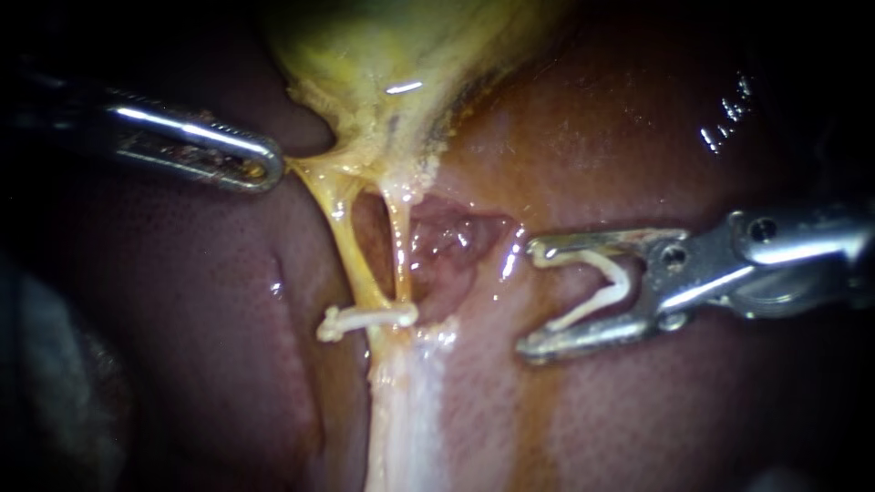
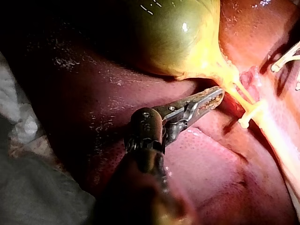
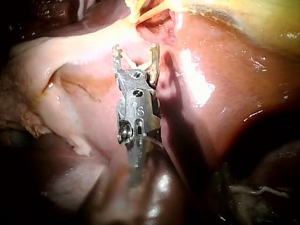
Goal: Clipping second clip left tube
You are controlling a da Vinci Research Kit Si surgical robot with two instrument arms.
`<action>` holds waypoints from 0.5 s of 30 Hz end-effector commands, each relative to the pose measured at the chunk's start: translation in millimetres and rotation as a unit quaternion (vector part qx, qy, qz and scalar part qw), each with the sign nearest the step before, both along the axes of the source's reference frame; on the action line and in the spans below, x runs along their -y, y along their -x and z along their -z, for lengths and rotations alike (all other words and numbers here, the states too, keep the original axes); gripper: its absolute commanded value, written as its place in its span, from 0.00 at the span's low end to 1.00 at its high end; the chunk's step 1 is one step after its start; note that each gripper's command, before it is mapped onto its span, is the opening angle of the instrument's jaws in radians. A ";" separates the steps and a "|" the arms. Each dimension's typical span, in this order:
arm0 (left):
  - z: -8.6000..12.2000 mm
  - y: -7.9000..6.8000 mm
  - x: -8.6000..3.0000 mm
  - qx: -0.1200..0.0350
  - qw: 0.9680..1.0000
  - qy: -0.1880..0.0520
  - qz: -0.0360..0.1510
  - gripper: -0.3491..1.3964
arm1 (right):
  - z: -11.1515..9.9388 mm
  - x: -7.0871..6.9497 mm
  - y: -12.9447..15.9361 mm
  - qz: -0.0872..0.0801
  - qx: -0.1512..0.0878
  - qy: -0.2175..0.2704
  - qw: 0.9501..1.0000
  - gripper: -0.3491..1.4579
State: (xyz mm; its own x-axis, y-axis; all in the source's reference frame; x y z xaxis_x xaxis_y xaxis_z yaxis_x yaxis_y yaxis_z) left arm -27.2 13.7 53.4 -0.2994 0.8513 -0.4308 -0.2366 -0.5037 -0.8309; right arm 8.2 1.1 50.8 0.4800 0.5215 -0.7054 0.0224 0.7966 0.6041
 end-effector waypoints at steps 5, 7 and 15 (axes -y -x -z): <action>0.1 0.2 0.0 -0.001 1.000 0.000 0.001 0.00 | 0.1 0.4 -3.0 -0.005 -0.016 -0.027 1.000 0.46; 0.1 0.3 0.1 -0.001 1.000 0.000 0.001 0.00 | 0.1 0.3 -3.9 -0.006 -0.018 -0.031 0.999 0.46; 0.0 0.6 0.2 -0.001 1.000 0.001 0.002 0.00 | -0.3 -0.1 -6.9 0.006 -0.023 -0.059 0.998 0.45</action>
State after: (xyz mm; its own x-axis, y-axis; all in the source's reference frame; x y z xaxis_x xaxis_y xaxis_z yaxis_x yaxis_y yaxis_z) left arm -27.8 13.6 53.3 -0.2961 0.8522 -0.4315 -0.2413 -0.5038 -0.8294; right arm 15.4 1.2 51.1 0.4546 0.6010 -0.6573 0.0645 0.7139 0.6973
